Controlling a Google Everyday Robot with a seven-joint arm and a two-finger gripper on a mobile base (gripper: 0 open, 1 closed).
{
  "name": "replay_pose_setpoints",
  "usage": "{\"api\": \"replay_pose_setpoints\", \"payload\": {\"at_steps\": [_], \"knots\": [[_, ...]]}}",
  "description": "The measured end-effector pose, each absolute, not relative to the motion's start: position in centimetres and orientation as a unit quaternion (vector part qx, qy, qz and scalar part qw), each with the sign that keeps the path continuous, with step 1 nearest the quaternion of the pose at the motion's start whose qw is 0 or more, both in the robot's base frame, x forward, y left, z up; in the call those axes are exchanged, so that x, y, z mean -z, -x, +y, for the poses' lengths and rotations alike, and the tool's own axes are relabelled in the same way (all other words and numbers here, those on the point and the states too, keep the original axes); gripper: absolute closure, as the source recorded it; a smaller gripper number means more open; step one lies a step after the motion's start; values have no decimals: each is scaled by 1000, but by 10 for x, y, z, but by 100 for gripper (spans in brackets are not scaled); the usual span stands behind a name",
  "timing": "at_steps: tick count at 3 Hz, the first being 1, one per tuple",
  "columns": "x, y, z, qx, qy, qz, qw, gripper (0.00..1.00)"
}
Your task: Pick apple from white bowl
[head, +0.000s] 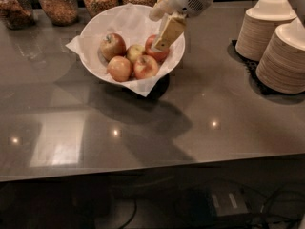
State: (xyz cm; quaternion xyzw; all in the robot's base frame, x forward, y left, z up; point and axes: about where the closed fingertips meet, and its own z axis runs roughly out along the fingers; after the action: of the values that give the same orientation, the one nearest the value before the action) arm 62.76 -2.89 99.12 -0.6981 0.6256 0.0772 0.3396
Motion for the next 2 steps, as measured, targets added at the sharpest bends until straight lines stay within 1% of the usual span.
{"api": "replay_pose_setpoints", "payload": {"at_steps": [1, 2], "knots": [[-983, -632, -33, -72, 713, 612, 335, 0], [-983, -632, -32, -70, 717, 607, 335, 0]]}}
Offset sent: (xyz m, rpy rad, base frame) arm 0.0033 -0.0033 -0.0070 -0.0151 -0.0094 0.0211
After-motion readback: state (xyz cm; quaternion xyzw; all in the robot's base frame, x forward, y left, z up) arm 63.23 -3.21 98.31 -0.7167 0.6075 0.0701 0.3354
